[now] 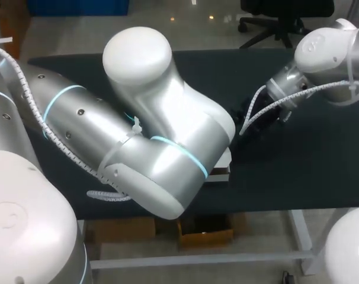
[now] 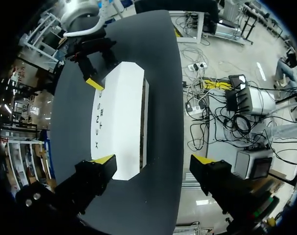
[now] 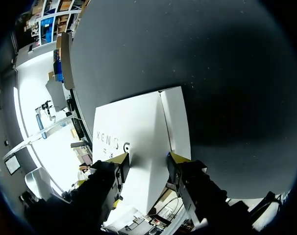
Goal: Assemble the packaging by folding the flat box into shape, placing the metal phone stand inside, and closing the box properly
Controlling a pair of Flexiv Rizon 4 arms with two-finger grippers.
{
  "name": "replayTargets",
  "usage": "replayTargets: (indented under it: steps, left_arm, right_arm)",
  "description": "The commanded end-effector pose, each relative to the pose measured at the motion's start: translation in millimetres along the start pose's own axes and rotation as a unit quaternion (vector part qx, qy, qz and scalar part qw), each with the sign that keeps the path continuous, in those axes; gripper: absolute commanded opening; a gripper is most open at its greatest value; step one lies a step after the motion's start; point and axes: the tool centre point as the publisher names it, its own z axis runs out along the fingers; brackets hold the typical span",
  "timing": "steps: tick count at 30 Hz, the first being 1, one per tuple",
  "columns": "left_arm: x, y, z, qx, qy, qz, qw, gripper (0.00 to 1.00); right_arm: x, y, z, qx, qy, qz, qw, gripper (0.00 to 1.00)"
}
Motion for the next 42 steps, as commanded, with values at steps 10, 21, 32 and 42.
replayTargets:
  steps: [10,21,32,42]
  left_arm:
    - [-24.8,2.5,7,0.002,-0.082,0.005,0.997,1.0]
    - [-49.4,-8.0,18,-0.003,-0.028,-0.005,1.0,1.0]
    - [-66.5,-4.8,19,-0.004,-0.003,-0.01,1.0,0.8]
    - [-68.3,-2.6,27,-0.004,0.01,-0.012,1.0,0.77]
  right_arm:
    - [0,-1,0,0.0,0.0,0.0,1.0,0.47]
    - [0,-1,0,0.0,0.0,0.0,1.0,0.47]
    - [0,-1,0,0.0,0.0,0.0,1.0,0.47]
    - [0,-1,0,0.0,0.0,0.0,1.0,0.47]
